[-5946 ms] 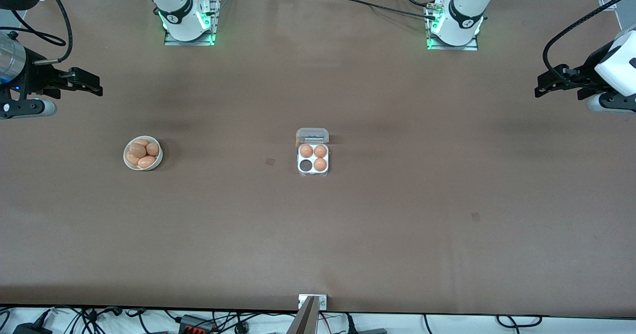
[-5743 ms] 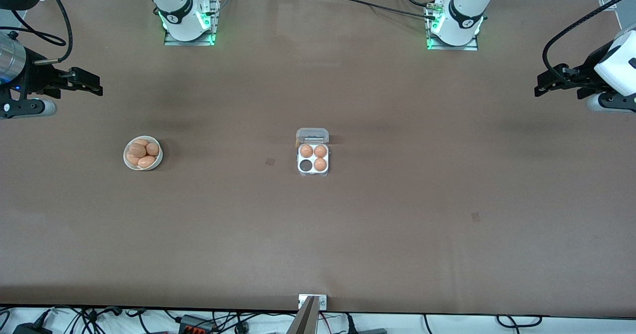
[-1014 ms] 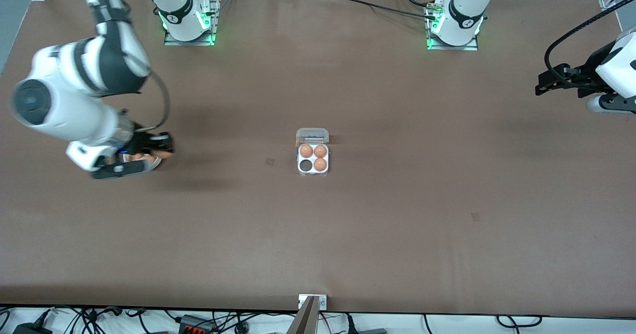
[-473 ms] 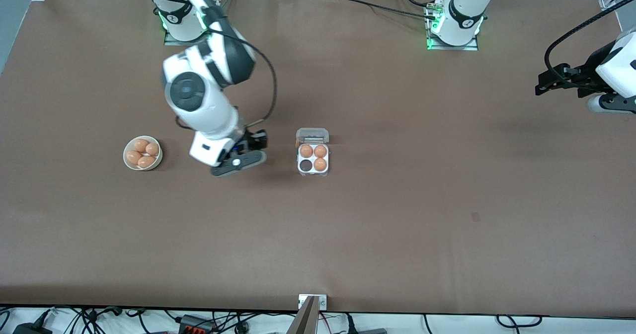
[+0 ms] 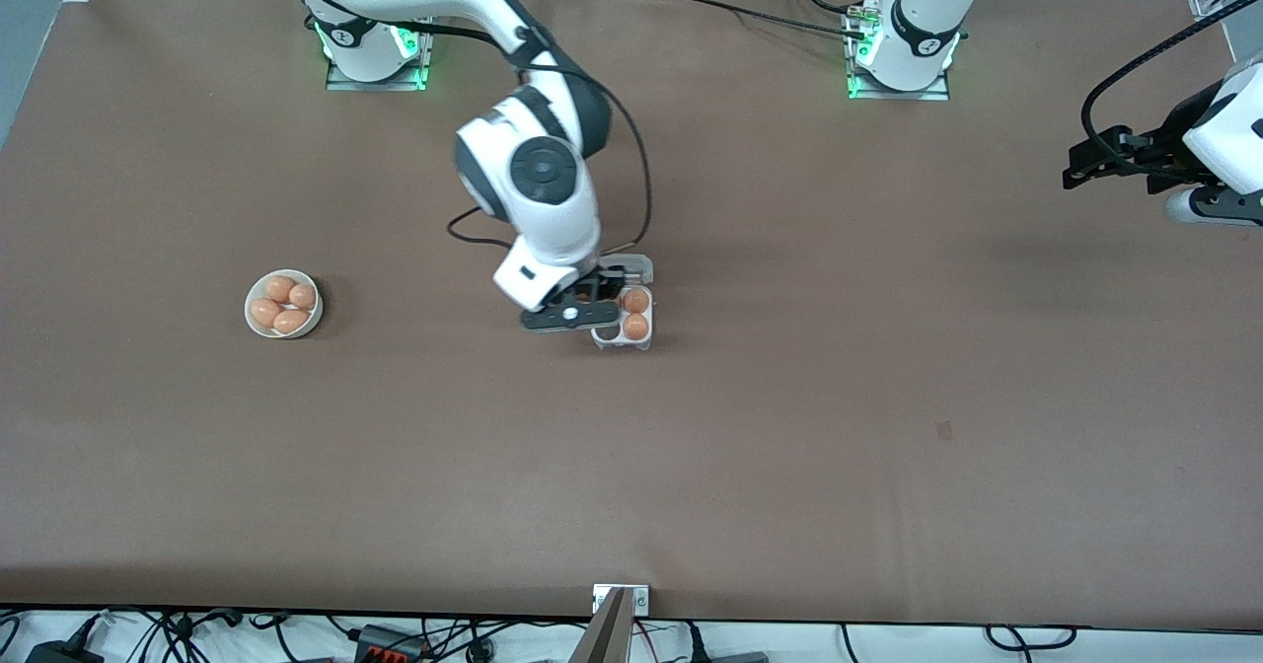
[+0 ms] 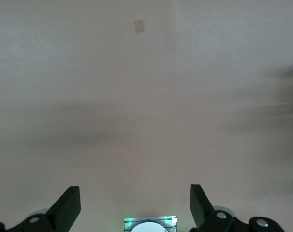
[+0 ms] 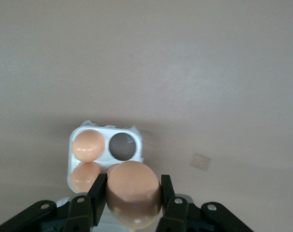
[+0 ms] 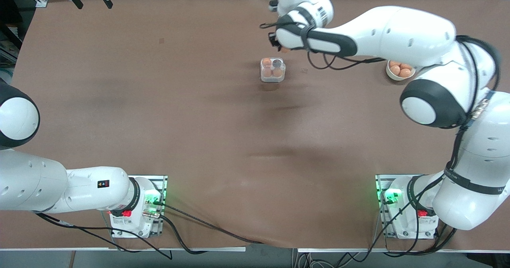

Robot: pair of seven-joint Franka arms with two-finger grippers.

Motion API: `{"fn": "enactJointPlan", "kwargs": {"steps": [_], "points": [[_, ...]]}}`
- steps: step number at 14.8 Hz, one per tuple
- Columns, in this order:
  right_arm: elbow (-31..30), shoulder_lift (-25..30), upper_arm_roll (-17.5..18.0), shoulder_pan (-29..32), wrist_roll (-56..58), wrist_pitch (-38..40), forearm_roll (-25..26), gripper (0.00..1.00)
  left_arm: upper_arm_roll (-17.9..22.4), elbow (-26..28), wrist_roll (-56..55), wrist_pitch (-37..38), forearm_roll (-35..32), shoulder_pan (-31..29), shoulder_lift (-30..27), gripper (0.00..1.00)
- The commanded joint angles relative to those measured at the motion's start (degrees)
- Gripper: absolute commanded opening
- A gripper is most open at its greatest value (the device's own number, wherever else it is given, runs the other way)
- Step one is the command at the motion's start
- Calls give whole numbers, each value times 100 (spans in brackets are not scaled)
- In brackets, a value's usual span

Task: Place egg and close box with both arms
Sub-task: 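Lower the egg into the empty slot and open the right gripper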

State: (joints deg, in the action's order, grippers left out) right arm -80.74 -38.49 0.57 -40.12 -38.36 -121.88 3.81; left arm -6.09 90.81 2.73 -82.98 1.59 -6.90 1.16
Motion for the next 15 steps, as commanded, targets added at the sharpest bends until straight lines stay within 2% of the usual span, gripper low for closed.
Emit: {"fn": "enactJointPlan", "kwargs": {"steps": [1, 4, 10, 15], "points": [[296, -360, -101, -241, -531, -221, 321, 23, 3, -187, 26, 133, 105, -13, 77, 100], [296, -545, -92, -303, -769, -345, 866, 23, 3, -187, 26, 133, 105, -22, 77, 100], [296, -651, -92, -347, -866, -537, 1157, 23, 3, -195, 26, 133, 105, -22, 77, 100], [226, -704, -92, -479, -1234, -600, 1692, 24, 3, -187, 26, 133, 105, -22, 77, 100]]}}
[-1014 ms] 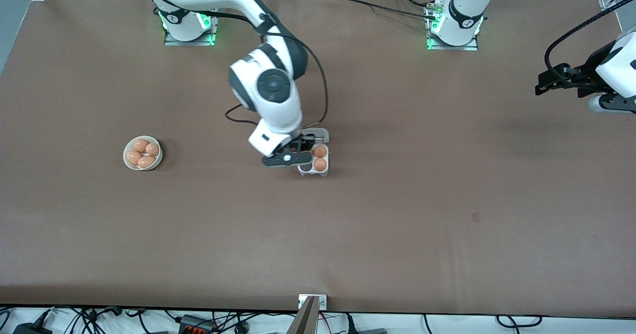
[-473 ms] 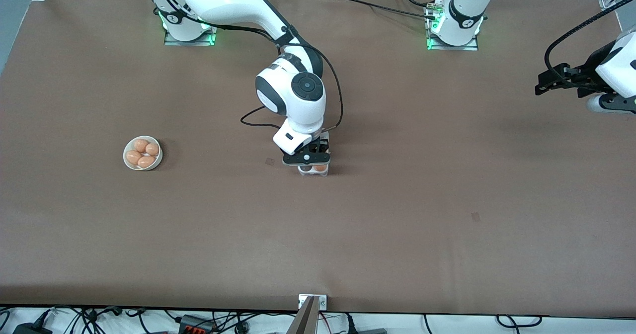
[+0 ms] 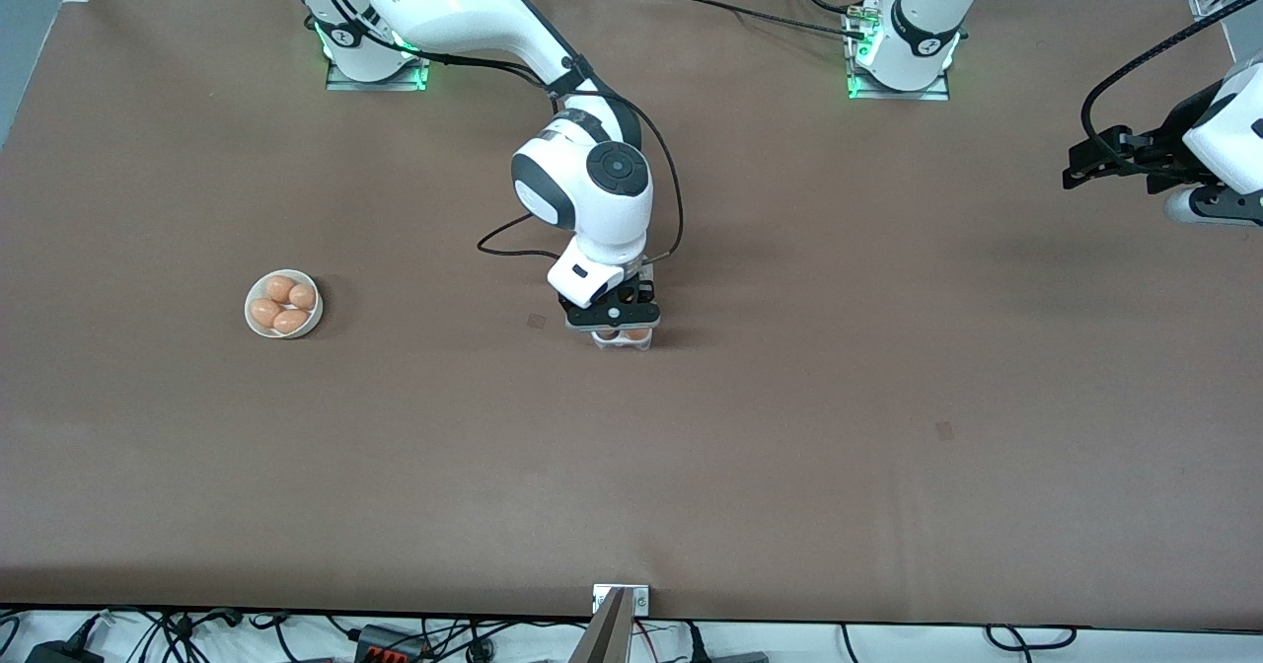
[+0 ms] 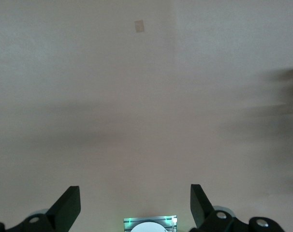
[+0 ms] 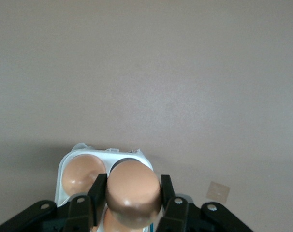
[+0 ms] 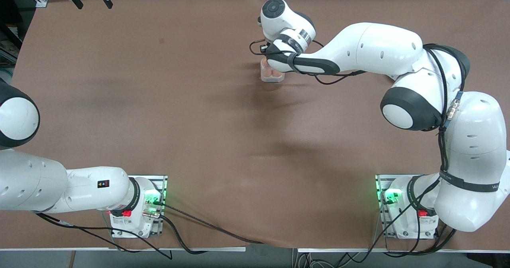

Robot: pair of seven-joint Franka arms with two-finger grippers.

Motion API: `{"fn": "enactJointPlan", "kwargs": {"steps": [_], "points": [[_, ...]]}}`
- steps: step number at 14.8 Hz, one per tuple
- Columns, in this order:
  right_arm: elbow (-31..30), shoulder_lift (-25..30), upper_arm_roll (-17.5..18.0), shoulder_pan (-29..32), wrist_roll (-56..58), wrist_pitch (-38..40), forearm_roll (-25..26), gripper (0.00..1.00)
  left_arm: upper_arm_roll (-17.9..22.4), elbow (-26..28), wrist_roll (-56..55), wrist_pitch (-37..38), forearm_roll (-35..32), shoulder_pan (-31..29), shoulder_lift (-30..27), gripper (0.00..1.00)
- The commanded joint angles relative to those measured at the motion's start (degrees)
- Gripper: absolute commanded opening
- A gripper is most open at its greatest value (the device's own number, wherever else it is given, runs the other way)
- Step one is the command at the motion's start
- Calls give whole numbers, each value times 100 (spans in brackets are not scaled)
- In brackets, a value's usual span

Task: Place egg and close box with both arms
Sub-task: 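Lower the egg into the empty slot and open the right gripper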

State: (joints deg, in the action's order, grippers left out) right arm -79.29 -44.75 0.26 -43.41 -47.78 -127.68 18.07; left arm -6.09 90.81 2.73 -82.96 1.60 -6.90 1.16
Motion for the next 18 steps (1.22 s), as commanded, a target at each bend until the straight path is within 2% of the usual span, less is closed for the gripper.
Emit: {"fn": "enactJointPlan", "kwargs": {"steps": [1, 11, 12, 13, 14, 18], "points": [[80, -78, -61, -150, -398, -20, 276, 24, 3, -195, 26, 131, 103, -22, 77, 100], [-61, -78, -61, -194, -416, -20, 461, 25, 3, -195, 26, 131, 103, -22, 77, 100], [-61, -78, -61, -194, -407, -20, 461, 32, 3, -195, 26, 131, 103, -22, 77, 100], [-61, -78, -61, -194, -399, -11, 461, 54, 12, -195, 26, 131, 103, -22, 77, 100], [-61, -78, -61, -185, -390, -11, 461, 100, 12, -195, 26, 131, 103, -22, 77, 100], [-52, -60, -61, -194, -363, -3, 452, 100, 3, -195, 26, 131, 103, -22, 77, 100]]}}
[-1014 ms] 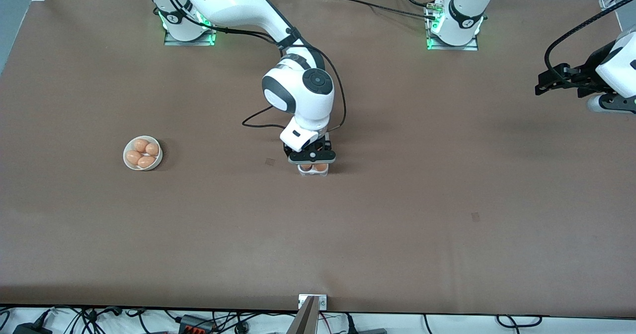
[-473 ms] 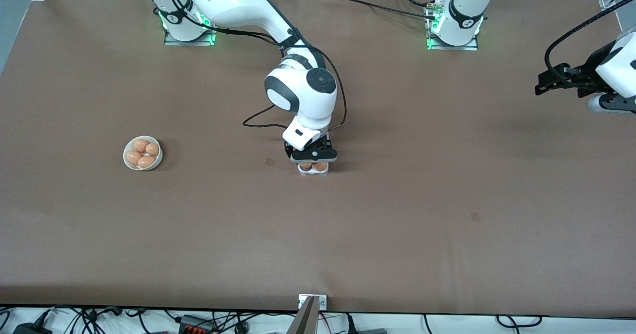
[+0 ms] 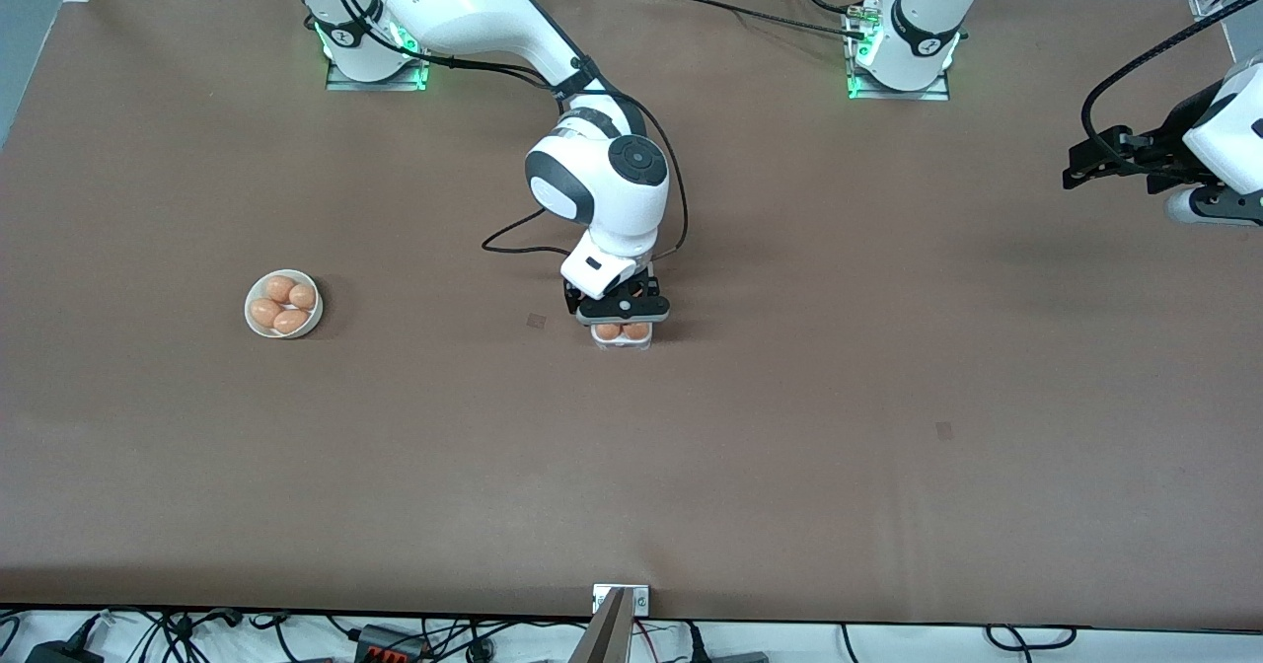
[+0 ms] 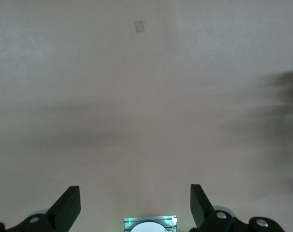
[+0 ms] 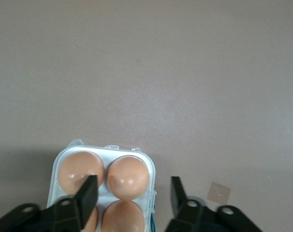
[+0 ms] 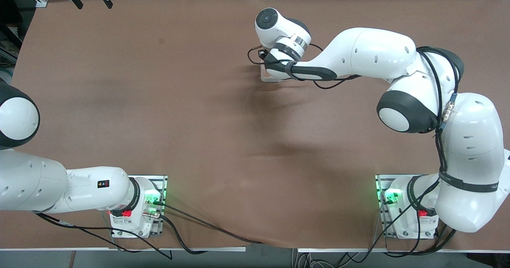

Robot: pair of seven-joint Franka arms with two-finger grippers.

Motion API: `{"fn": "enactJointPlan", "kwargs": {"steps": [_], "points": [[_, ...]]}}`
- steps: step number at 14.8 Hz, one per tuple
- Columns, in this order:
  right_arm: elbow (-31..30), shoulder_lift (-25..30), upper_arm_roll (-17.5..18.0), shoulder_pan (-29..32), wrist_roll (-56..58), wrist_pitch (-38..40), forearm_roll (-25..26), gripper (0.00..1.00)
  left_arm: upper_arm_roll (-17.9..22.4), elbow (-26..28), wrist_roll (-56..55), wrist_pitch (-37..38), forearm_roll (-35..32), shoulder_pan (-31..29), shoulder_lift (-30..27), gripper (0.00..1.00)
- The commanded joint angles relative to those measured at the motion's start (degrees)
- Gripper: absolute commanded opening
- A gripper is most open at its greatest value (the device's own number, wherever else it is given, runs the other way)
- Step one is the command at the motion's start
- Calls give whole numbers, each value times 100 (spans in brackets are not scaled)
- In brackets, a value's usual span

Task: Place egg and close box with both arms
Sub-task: 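Raise the right gripper and withdraw it toward its base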

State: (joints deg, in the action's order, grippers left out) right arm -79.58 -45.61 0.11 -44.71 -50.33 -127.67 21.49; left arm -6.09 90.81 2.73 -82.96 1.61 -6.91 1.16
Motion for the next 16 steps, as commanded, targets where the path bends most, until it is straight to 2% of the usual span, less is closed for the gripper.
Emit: {"fn": "enactJointPlan", "kwargs": {"steps": [1, 4, 9, 12, 16], "points": [[-13, 34, -46, -64, -83, -4, 110, 100, 3, -195, 26, 131, 103, -21, 77, 100], [-4, 165, -55, 41, -12, 223, 110, 100, 3, -195, 26, 131, 103, -21, 77, 100], [4, 1008, -55, 462, 487, 1865, 49, 100, -24, -195, 17, 131, 68, 14, 77, 100], [4, 1597, -37, 945, 1540, 2692, -39, 100, -24, -195, 8, 131, 86, 23, 77, 100], [-13, 2248, -55, 1753, 2947, 3413, -977, 100, -15, -195, 79, 183, 129, -29, 270, 100]]}}
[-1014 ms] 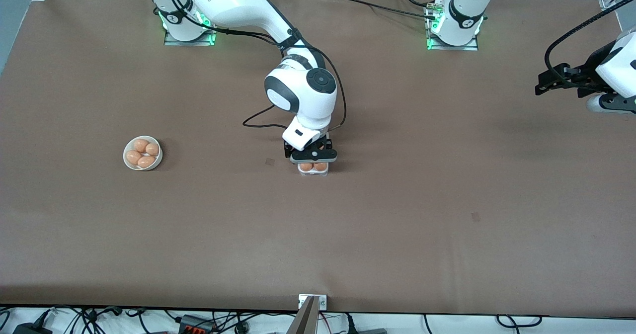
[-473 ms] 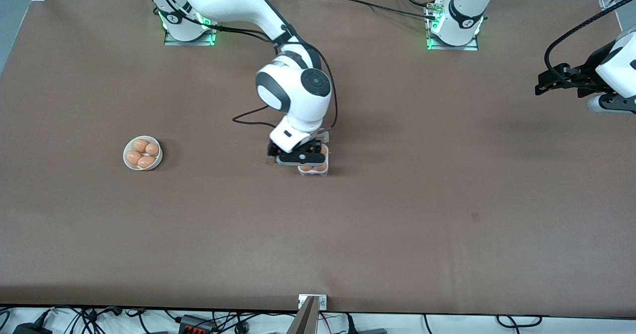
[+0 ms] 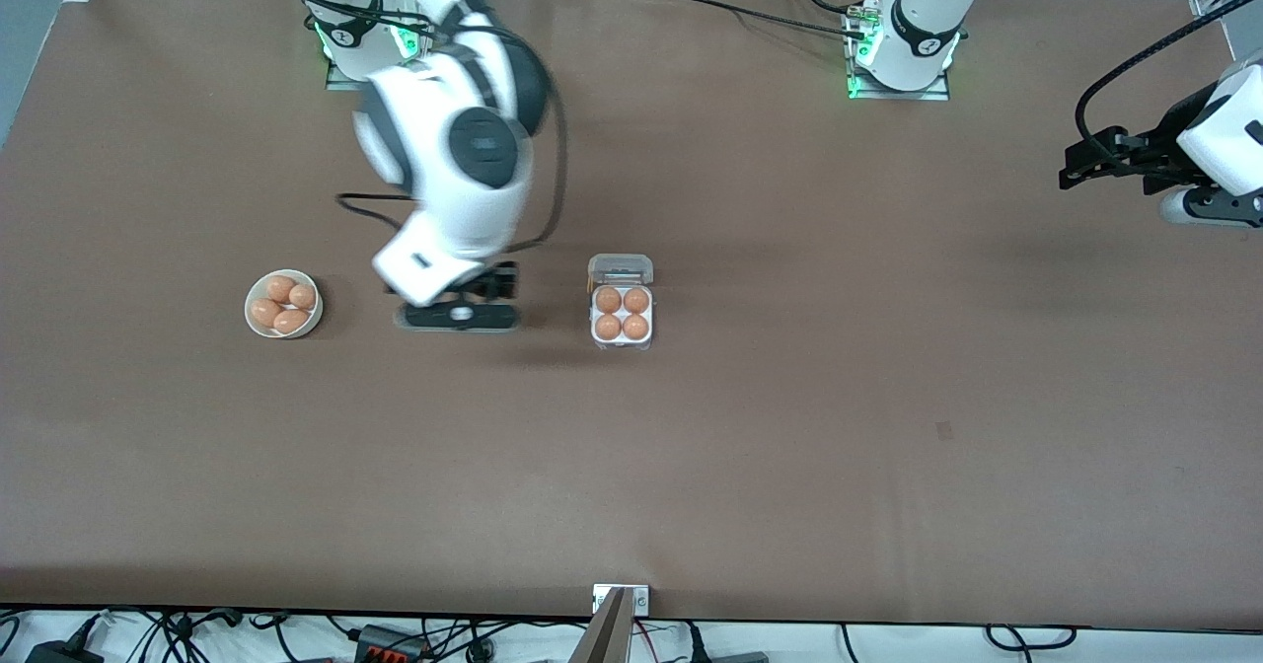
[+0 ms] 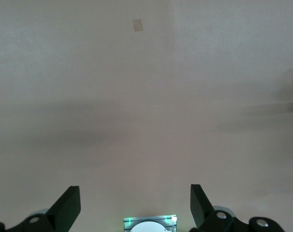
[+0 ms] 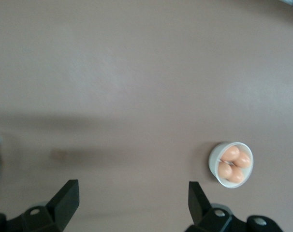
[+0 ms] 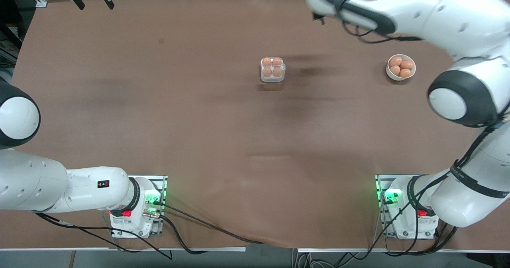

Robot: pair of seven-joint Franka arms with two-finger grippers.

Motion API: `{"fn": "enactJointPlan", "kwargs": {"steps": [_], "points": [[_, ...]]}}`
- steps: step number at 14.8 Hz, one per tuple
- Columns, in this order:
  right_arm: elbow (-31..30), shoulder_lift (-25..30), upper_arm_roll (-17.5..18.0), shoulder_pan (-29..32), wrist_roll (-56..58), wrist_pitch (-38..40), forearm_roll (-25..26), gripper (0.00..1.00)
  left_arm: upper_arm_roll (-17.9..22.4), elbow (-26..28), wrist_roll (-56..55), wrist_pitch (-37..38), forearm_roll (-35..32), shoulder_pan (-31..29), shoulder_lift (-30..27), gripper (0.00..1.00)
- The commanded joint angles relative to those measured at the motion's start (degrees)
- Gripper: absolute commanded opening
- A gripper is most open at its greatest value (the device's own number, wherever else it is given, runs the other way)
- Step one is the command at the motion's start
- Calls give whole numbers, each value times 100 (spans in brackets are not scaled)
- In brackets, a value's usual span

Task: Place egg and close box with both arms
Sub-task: 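Raise the right gripper and withdraw it toward its base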

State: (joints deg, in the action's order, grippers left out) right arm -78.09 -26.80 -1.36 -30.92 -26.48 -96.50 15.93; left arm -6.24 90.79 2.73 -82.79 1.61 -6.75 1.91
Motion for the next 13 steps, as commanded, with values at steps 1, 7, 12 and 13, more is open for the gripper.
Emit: {"fn": "enactJointPlan", "kwargs": {"steps": [1, 7, 12, 13], "points": [[-162, 534, 92, 672, 948, 568, -685, 100, 0, -194, 52, 219, 129, -37, 196, 100], [-450, 1297, 83, 2088, 3270, 1195, -1214, 100, -17, -185, -508, 509, 866, 42, 196, 100], [-2305, 2643, 92, 2739, 3272, -183, -1584, 100, -438, -167, -1169, 659, 1332, 69, 266, 75], [-2350, 2697, 92, 2845, 3324, -63, -1584, 100, -604, -159, -1326, 659, 1481, 69, 275, 75]]}}
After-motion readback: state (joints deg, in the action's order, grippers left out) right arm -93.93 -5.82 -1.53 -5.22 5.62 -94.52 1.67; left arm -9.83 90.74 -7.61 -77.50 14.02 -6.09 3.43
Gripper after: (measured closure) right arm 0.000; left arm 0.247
